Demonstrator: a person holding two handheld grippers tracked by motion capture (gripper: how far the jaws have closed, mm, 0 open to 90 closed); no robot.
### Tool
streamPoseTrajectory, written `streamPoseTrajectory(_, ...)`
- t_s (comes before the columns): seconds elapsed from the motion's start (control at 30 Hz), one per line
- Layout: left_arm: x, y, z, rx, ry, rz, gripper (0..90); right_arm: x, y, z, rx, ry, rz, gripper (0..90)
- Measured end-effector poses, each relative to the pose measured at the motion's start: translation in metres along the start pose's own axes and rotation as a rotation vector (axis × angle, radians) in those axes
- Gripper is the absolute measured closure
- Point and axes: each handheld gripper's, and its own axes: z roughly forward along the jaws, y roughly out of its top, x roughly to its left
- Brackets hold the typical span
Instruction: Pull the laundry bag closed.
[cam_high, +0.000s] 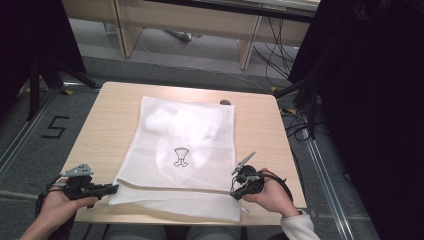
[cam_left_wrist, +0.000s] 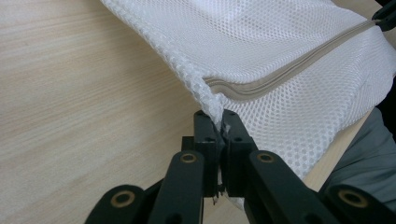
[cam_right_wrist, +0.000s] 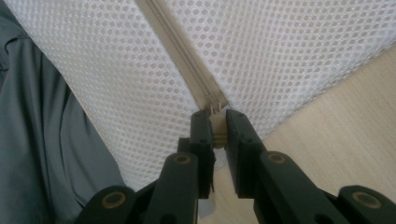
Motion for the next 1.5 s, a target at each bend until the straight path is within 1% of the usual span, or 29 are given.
streamPoseTrajectory(0.17, -0.001, 0.000, 0.000, 0.005, 0.001, 0.000, 86.1, -0.001, -0.002, 0.003, 0.022, -0.006, -0.002, 82.3)
streamPoseTrajectory(0.37, -0.001, -0.001, 0.002, 0.011, 0.014, 0.007, 86.0, 0.000, -0.003, 0.004, 0.021, -0.008, 0.004, 82.2)
streamPoseTrajectory(0.4, 0.000, -0.001, 0.002, 0.028, 0.002, 0.008, 85.9, -0.001, -0.003, 0.005, 0.019, -0.012, 0.002, 82.1)
streamPoseTrajectory(0.47, 0.000, -0.002, 0.003, 0.047, 0.015, 0.030, 85.4, 0.000, -0.004, 0.004, 0.006, -0.005, -0.001, 82.0)
streamPoseTrajectory(0.57, -0.001, -0.002, 0.004, 0.036, 0.026, 0.036, 84.7, 0.001, -0.005, 0.002, -0.023, 0.004, -0.001, 81.0)
streamPoseTrajectory(0.6, 0.000, -0.002, 0.003, 0.056, 0.019, 0.039, 84.4, 0.001, -0.006, 0.001, -0.035, 0.007, 0.001, 79.9)
streamPoseTrajectory(0.63, -0.001, -0.002, 0.004, 0.055, 0.024, 0.038, 84.1, 0.000, -0.007, 0.001, -0.051, 0.007, 0.019, 77.9)
streamPoseTrajectory(0.67, -0.001, -0.003, 0.005, 0.035, 0.024, 0.030, 83.8, 0.000, -0.009, 0.001, -0.061, 0.008, 0.041, 75.6)
streamPoseTrajectory(0.7, -0.001, -0.002, 0.004, 0.065, 0.024, 0.041, 83.3, -0.003, -0.010, -0.001, -0.087, -0.006, 0.038, 71.4)
streamPoseTrajectory(0.73, -0.001, -0.003, 0.005, 0.050, 0.034, 0.042, 82.7, -0.005, -0.011, -0.001, -0.113, -0.007, 0.041, 66.1)
streamPoseTrajectory(0.77, -0.002, -0.003, 0.005, 0.059, 0.041, 0.039, 81.8, -0.006, -0.012, -0.002, -0.154, -0.013, 0.073, 62.6)
streamPoseTrajectory(0.83, -0.001, -0.003, 0.005, 0.061, 0.036, 0.039, 79.9, -0.009, -0.013, -0.004, -0.229, -0.031, 0.094, 56.5)
streamPoseTrajectory(0.9, -0.001, -0.004, 0.006, 0.064, 0.041, 0.043, 77.7, -0.012, -0.013, -0.007, -0.286, -0.052, 0.105, 53.3)
streamPoseTrajectory(0.93, -0.001, -0.004, 0.006, 0.065, 0.044, 0.045, 76.6, -0.012, -0.013, -0.007, -0.309, -0.055, 0.128, 52.2)
streamPoseTrajectory(0.97, -0.001, -0.004, 0.006, 0.064, 0.049, 0.043, 75.1, -0.014, -0.013, -0.008, -0.326, -0.055, 0.120, 51.1)
streamPoseTrajectory(1.0, 0.000, -0.004, 0.006, 0.055, 0.052, 0.051, 73.4, -0.013, -0.013, -0.006, -0.359, -0.055, 0.151, 50.1)
streamPoseTrajectory(1.03, 0.000, -0.004, 0.006, 0.047, 0.055, 0.052, 71.4, -0.014, -0.013, -0.008, -0.348, -0.064, 0.146, 49.7)
streamPoseTrajectory(1.07, 0.000, -0.004, 0.005, 0.055, 0.065, 0.054, 68.9, -0.012, -0.012, -0.005, -0.363, -0.094, 0.205, 49.4)
streamPoseTrajectory(1.1, 0.001, -0.004, 0.005, 0.056, 0.060, 0.056, 65.9, -0.015, -0.013, -0.007, -0.362, -0.080, 0.156, 49.1)
streamPoseTrajectory(1.17, 0.001, -0.003, 0.004, 0.028, 0.043, 0.067, 57.9, -0.016, -0.013, -0.007, -0.377, -0.074, 0.164, 48.5)
streamPoseTrajectory(1.2, 0.000, -0.002, 0.004, 0.015, 0.037, 0.068, 52.6, -0.018, -0.014, -0.003, -0.412, -0.097, 0.148, 47.9)
streamPoseTrajectory(1.23, -0.001, -0.001, 0.004, -0.007, 0.038, 0.058, 48.5, -0.018, -0.013, -0.003, -0.429, -0.084, 0.170, 46.9)
streamPoseTrajectory(1.27, -0.001, 0.000, 0.004, -0.020, 0.050, 0.080, 45.2, -0.019, -0.014, -0.003, -0.426, -0.113, 0.172, 45.8)
streamPoseTrajectory(1.3, 0.000, 0.001, 0.003, -0.031, 0.060, 0.100, 42.7, -0.018, -0.015, -0.006, -0.418, -0.102, 0.221, 45.5)
streamPoseTrajectory(1.33, 0.000, 0.001, 0.003, -0.039, 0.064, 0.104, 40.4, -0.019, -0.014, -0.001, -0.469, -0.126, 0.250, 44.9)
streamPoseTrajectory(1.37, 0.001, 0.001, 0.003, -0.051, 0.064, 0.104, 38.9, -0.020, -0.014, -0.002, -0.475, -0.121, 0.248, 44.7)
streamPoseTrajectory(1.43, 0.001, 0.001, 0.004, -0.062, 0.060, 0.111, 36.0, -0.021, -0.015, 0.000, -0.488, -0.139, 0.242, 43.8)
streamPoseTrajectory(1.47, 0.000, 0.001, 0.004, -0.063, 0.060, 0.118, 34.6, -0.024, -0.015, 0.001, -0.513, -0.121, 0.203, 43.1)
streamPoseTrajectory(1.5, -0.001, 0.001, 0.004, -0.067, 0.068, 0.121, 33.5, -0.025, -0.015, 0.002, -0.519, -0.130, 0.200, 42.6)
